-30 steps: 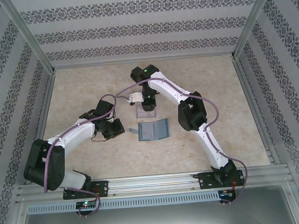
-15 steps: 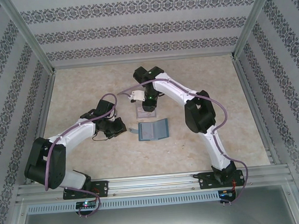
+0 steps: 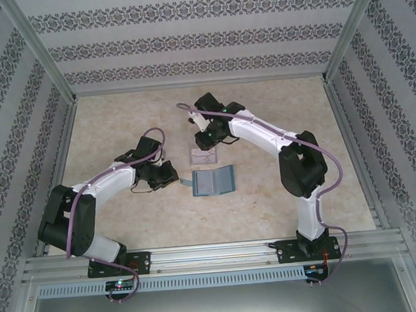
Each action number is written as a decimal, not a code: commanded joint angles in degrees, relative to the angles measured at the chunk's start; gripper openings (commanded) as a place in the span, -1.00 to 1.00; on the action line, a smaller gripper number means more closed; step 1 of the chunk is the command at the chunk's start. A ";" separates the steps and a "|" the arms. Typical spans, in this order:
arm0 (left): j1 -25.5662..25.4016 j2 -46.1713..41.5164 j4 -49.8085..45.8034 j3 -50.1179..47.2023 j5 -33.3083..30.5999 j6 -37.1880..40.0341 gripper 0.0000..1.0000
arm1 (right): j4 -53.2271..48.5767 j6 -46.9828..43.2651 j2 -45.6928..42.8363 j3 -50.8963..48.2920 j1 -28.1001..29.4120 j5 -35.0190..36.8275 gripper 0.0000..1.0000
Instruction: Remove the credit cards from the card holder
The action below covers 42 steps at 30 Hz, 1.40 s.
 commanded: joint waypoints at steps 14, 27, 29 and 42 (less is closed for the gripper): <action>-1.68 5.63 1.63 6.64 6.02 1.27 -0.78 | 14.02 31.50 -14.82 -20.25 1.77 -8.11 -0.57; -6.51 12.61 5.52 8.99 7.68 -0.63 -0.90 | 20.76 38.62 -13.55 -29.58 3.50 -13.45 -0.56; -6.81 13.63 5.82 9.07 7.73 -0.70 -0.92 | 21.08 39.16 -12.92 -30.09 3.91 -13.67 -0.56; -6.90 16.31 4.34 8.11 5.70 0.06 -0.95 | 19.96 39.39 -7.76 -28.31 5.42 -15.51 -0.57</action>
